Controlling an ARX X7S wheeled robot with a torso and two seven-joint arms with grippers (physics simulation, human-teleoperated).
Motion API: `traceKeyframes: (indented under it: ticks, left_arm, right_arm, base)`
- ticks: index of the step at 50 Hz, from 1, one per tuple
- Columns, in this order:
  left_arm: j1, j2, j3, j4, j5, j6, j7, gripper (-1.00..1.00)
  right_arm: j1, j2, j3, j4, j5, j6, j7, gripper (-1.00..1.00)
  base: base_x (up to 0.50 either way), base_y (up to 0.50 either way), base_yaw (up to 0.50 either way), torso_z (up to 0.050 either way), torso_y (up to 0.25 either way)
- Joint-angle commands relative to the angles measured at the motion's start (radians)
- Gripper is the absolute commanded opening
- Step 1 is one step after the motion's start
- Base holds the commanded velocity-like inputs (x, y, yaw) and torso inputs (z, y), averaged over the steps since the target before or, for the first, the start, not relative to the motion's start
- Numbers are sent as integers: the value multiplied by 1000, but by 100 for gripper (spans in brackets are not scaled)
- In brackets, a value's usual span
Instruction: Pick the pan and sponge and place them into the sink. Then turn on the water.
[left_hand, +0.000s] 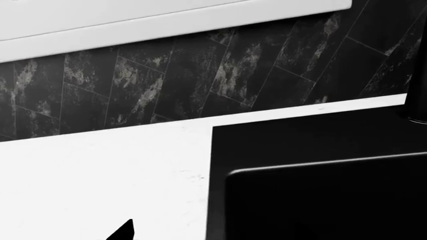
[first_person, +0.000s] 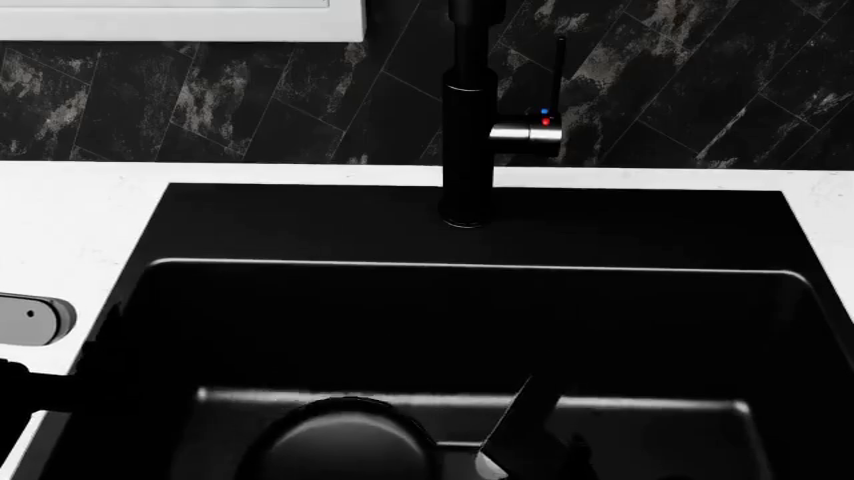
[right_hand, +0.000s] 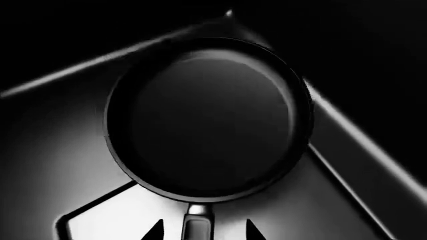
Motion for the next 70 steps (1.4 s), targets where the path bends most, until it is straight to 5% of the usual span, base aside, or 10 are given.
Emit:
traceKeyframes:
  ticks: [1, 30, 48, 64, 70]
  left_arm:
    - [3, -2, -2, -1, -3, 3, -2, 100]
    - [-16, -7, 8, 6, -8, -9, -7, 100]
    - [-46, -25, -39, 46, -50, -72, -30, 100]
    - [15, -57, -140, 136, -127, -206, -101, 100]
    - [52, -72, -272, 235, -226, -304, -135, 100]
  right_arm:
    - [19, -19, 8, 16, 16, -8, 7, 100]
    - [3, 175, 167, -517, 178, 207, 199, 100]
    - [-275, 201, 550, -760, 303, 102, 727, 100]
    - [-329, 202, 606, -889, 320, 157, 908, 100]
    - [-334, 209, 629, -927, 338, 196, 972, 100]
  base:
    - [0, 0, 0, 0, 0]
    - [0, 0, 0, 0, 0]
    - [0, 0, 0, 0, 0]
    - [0, 0, 0, 0, 0]
    - [0, 0, 0, 0, 0]
